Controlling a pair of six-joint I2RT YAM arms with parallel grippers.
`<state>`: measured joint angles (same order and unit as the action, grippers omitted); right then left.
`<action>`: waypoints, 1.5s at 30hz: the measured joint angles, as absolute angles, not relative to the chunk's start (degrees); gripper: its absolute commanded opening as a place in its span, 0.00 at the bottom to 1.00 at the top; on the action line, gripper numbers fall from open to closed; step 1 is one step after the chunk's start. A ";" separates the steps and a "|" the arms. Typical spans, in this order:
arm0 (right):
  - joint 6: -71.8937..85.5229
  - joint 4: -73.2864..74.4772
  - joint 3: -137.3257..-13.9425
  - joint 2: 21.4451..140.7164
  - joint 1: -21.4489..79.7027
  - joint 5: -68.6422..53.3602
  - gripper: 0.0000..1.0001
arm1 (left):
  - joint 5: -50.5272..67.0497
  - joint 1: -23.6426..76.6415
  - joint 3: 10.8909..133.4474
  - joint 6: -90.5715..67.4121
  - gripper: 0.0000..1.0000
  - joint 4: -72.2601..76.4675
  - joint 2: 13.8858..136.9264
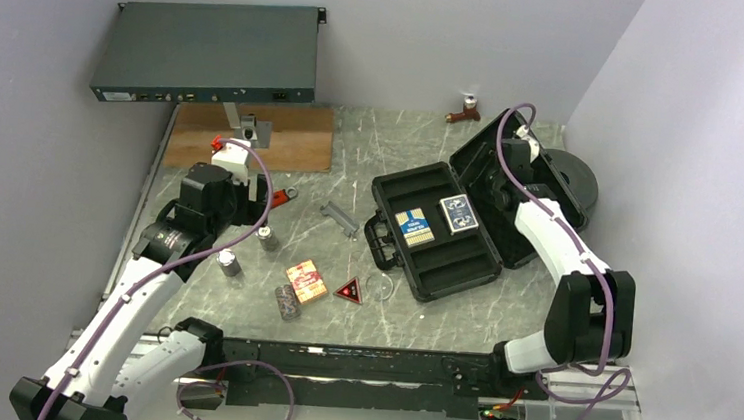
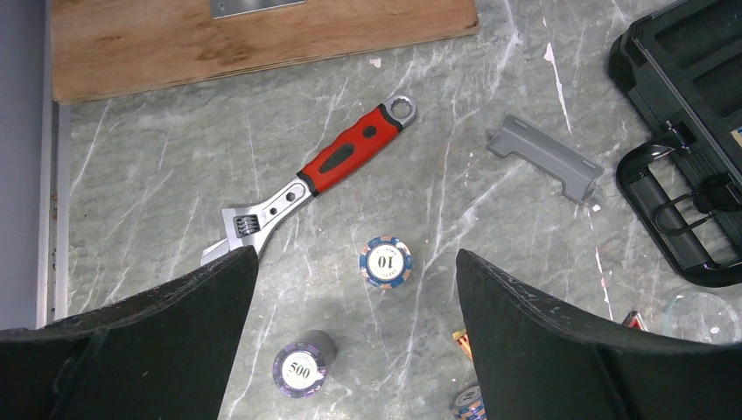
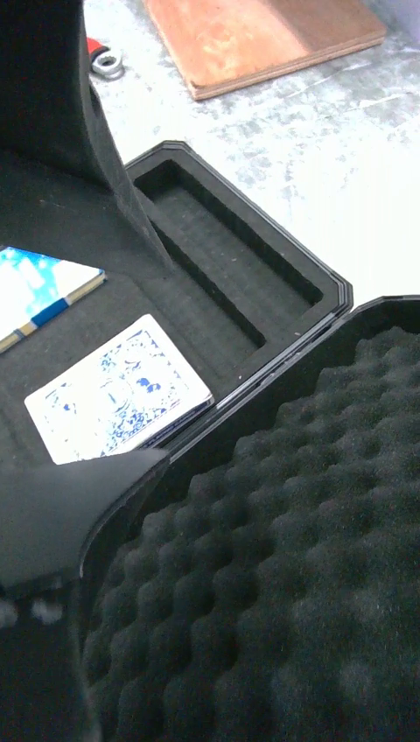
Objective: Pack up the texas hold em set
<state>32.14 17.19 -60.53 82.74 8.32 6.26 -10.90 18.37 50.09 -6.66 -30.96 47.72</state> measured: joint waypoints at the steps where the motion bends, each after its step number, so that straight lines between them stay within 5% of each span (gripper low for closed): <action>1: 32.84 16.84 -60.58 83.11 8.34 6.42 0.60 | -10.92 18.37 50.09 -6.66 0.90 -30.98 47.72; 6: 35.83 15.07 -60.60 87.20 8.34 6.48 0.39 | -11.29 18.37 50.09 -6.66 0.90 -31.03 47.48; 45: 32.53 9.23 -55.99 91.90 9.54 3.14 0.34 | -11.86 18.37 50.09 -6.63 0.90 -31.14 46.98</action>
<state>32.53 9.23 -55.99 91.90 9.54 3.14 -11.86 18.37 50.09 -6.63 -31.14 46.98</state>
